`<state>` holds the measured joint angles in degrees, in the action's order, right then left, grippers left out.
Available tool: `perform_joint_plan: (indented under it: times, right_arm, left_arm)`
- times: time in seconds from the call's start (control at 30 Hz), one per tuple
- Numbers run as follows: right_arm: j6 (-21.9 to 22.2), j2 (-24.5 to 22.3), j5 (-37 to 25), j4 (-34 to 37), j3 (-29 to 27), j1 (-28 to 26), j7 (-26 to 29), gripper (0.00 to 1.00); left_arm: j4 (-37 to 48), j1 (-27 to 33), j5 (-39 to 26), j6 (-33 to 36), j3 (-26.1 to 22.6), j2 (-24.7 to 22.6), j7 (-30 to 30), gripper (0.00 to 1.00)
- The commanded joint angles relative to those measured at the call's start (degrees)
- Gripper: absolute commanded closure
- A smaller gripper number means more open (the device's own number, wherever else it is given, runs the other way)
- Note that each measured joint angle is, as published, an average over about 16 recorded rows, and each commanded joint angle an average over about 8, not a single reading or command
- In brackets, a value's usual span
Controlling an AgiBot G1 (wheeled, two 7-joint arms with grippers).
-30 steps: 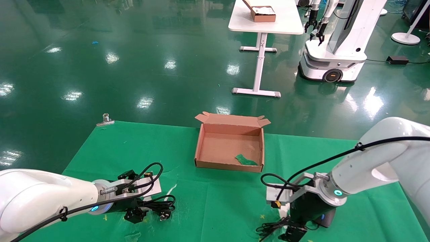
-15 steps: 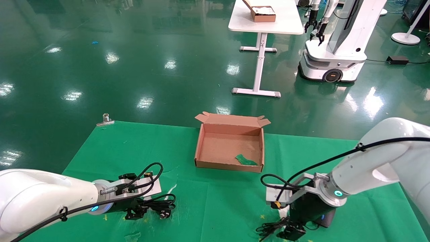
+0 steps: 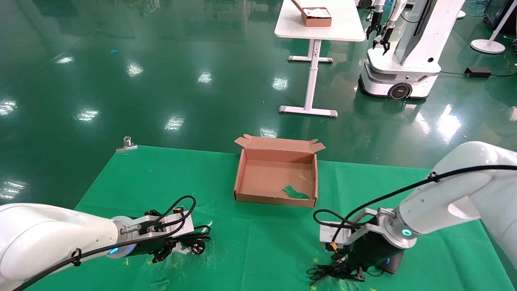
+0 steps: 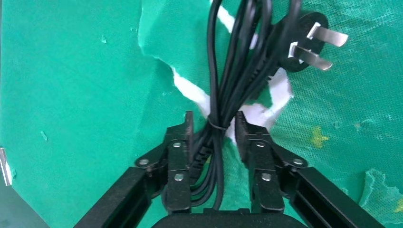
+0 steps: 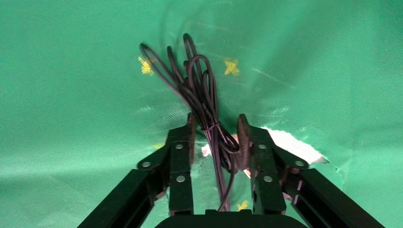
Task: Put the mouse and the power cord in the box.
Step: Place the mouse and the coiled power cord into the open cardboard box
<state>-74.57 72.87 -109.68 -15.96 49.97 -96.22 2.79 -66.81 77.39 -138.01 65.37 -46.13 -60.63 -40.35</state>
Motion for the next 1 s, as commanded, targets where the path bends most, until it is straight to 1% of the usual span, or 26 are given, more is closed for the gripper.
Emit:
perform_joint_plan:
  times: [0.03, 0.83, 1.0]
  right_arm:
    - [-0.01, -0.01, 0.01, -0.03, -0.01, 0.01, 0.01, 1.0]
    - [-0.04, -0.07, 0.06, -0.12, -0.02, 0.03, 0.02, 1.0]
    - [0.29, -1.03, -0.52, -1.21, 0.09, -1.87, -0.35, 1.0]
  left_arm:
    - [0.0, 0.0, 0.0, 0.0, 0.0, 0.0, 0.0, 1.0]
    - [-0.08, 0.16, 0.13, -0.02, 0.12, 0.11, 0.04, 1.0]
    - [-0.91, 2.28, 3.37, 0.77, 1.63, 1.65, 1.46, 1.0]
